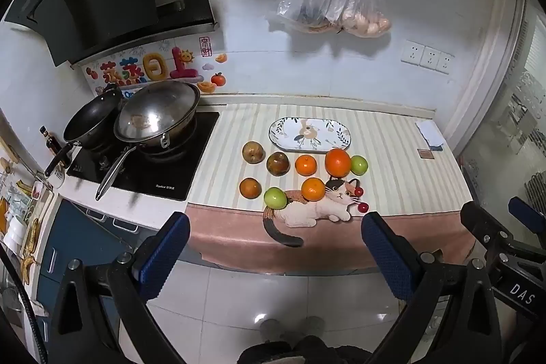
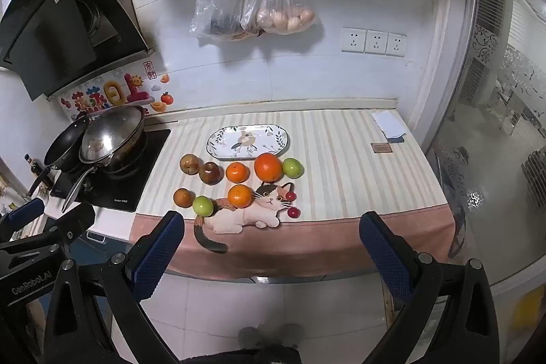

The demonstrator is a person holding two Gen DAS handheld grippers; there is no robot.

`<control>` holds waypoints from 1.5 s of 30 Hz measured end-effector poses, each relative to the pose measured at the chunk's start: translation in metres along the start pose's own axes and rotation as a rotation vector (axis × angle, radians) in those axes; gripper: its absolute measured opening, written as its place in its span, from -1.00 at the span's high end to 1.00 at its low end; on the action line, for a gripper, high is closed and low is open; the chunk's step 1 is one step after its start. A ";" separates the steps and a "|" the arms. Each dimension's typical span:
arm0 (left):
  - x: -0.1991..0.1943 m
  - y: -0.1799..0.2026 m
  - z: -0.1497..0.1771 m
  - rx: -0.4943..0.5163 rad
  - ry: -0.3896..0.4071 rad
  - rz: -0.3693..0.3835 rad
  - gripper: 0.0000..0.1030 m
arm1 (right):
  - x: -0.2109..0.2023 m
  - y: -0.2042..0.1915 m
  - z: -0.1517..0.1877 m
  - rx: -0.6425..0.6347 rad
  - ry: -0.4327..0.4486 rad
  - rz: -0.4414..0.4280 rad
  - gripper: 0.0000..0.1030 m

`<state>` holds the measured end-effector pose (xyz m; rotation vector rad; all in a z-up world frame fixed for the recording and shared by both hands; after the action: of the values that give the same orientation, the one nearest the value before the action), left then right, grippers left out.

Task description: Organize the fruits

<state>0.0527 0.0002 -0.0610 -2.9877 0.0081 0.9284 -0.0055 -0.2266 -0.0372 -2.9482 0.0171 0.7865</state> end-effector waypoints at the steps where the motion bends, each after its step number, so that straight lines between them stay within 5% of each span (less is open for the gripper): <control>1: 0.000 0.000 0.000 0.001 0.001 -0.001 -1.00 | 0.000 0.000 0.001 -0.001 -0.008 0.002 -1.00; 45: 0.005 -0.018 -0.003 -0.017 0.002 -0.003 -1.00 | 0.011 -0.011 -0.004 0.004 -0.022 -0.015 -1.00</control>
<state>0.0590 0.0185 -0.0617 -3.0032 -0.0039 0.9298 0.0059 -0.2162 -0.0384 -2.9318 -0.0047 0.8164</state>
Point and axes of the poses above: each gripper's, at about its wrist camera, not at the fingertips, and x roughly the way its jaws point, y to its right, z to its underside, the point moved 8 cm from there along x, roughly the way its jaws point, and after that the axes turned 15 degrees about y, right-handed, at the moved point
